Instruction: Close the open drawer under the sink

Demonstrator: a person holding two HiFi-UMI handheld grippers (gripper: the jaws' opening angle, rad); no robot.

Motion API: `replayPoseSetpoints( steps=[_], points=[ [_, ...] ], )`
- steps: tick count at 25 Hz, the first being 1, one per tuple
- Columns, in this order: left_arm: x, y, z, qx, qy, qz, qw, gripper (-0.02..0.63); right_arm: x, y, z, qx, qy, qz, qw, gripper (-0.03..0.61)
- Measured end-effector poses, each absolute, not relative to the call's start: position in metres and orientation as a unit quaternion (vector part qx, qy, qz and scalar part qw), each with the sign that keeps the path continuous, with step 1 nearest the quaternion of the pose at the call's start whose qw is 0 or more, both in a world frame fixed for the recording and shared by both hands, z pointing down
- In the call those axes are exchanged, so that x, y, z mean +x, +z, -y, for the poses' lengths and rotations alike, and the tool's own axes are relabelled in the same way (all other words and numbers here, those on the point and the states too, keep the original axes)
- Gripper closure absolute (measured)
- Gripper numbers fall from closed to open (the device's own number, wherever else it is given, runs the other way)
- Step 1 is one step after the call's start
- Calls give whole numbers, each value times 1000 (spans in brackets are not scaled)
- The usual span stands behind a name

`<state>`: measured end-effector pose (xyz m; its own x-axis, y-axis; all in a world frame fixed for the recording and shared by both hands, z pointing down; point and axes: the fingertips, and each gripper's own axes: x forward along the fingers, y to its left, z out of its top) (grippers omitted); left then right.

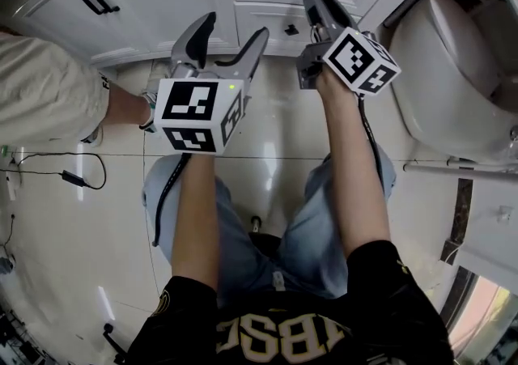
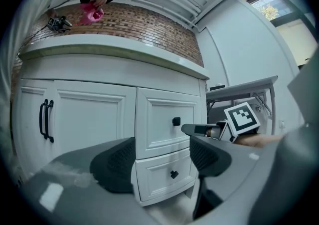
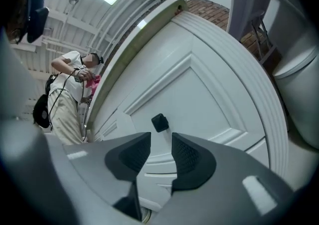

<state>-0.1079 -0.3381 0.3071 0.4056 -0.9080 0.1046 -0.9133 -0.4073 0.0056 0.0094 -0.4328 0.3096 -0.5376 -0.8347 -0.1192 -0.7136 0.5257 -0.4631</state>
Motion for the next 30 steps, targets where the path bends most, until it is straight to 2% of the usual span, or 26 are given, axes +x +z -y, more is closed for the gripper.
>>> replayPoseSetpoints(
  steps=[13,15,18,20,30],
  points=[
    [-91,259,273,845,16,535,-4,270,6,247,312,-452,-48,-883,114,436],
    [-90,254,263,844,7,537,-3,272,10,242,300,-472,-20,-876,97,390],
    [-94,250,249,839,3,544,0,272,20,239,285,-508,15,-858,67,285],
    [-100,242,240,833,-3,553,-5,272,26,235,275,-516,26,-854,63,245],
    [-99,225,216,826,-11,562,-44,282,47,236,228,-532,43,-843,72,230]
  ],
)
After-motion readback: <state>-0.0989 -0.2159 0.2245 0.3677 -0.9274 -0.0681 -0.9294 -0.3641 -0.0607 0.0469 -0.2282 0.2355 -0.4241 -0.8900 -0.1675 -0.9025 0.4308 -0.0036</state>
